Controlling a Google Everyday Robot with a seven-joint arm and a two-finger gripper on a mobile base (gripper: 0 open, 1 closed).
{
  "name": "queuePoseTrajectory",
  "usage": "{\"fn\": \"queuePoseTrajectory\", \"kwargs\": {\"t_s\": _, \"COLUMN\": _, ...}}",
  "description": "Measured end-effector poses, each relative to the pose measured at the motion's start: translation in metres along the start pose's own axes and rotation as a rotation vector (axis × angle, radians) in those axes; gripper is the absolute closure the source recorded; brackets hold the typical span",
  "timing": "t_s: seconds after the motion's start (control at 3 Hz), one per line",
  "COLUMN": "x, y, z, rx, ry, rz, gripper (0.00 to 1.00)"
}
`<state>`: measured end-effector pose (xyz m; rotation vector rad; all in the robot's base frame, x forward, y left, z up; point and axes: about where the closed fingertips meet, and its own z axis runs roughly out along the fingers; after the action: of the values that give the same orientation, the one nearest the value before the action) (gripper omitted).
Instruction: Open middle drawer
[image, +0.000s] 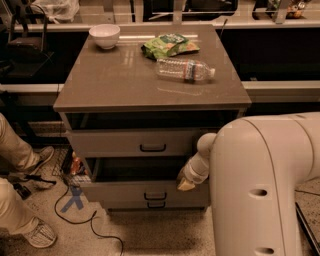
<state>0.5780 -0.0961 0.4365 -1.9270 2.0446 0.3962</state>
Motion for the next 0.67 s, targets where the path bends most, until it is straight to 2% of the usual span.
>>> {"fn": "queuePoseTrajectory", "kwargs": {"t_s": 0.33, "x": -0.0004, "y": 0.0011, "z": 0.0017, "rx": -0.004, "ry": 0.0, "rz": -0.001, "gripper": 0.28}}
{"fn": "queuePoseTrajectory", "kwargs": {"t_s": 0.67, "x": -0.0009, "y": 0.0027, "z": 0.004, "rx": -0.009, "ry": 0.0, "rz": -0.001, "gripper": 0.0}}
